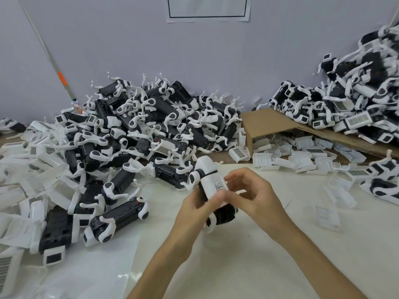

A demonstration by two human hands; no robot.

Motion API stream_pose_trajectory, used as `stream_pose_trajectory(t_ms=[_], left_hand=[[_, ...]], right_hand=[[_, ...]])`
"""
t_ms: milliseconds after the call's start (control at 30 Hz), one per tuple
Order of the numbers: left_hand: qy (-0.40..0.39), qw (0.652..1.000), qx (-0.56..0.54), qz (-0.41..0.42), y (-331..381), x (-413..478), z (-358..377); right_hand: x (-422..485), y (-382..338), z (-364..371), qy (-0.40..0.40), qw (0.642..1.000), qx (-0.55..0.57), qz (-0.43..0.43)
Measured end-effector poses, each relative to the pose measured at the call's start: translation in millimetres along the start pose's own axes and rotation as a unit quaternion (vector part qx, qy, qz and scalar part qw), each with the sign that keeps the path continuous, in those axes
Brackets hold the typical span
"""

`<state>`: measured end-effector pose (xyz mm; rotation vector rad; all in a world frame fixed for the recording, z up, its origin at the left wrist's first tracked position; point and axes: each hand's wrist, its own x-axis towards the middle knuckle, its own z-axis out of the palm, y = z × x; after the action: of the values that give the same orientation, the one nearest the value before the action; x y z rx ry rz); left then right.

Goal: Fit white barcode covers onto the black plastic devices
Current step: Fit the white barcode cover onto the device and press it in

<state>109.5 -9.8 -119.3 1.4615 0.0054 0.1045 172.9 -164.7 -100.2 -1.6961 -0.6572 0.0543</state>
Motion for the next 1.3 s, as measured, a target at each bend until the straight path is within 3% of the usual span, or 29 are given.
stream_pose_trajectory(t_ms=[167,467,900,1033,1167,1300], left_hand=[[0.010,1.000,-0.016,0.018,1.6,0.6,-1.5],[0.013,0.995,-0.094,0.016,-0.7,-1.2,-2.1],[0.056,0.994,-0.088,0.021,-2.8,0.3,5.9],[0.038,0.995,-0.081,0.035,-1.2,-0.1,4.2],[0.040,0.997,-0.028,0.055,-1.5,1.8,3.1],[0.080,0.989,0.106,0.062,-9.9,3.3,5.4]], right_hand=[[-5.4,6.1,16.7,0.013,0.995,-0.099,-0.026],[-6.8,5.0,17.6,-0.080,0.997,-0.013,0.017],[-10.2,4.2,25.2,-0.021,1.000,-0.004,-0.015],[-10.3,5.7,24.2,-0.038,0.999,-0.011,-0.015],[-8.8,5.1,16.3,-0.043,0.997,-0.062,-0.022],[-6.6,1.4,0.9,-0.009,0.998,-0.046,-0.049]])
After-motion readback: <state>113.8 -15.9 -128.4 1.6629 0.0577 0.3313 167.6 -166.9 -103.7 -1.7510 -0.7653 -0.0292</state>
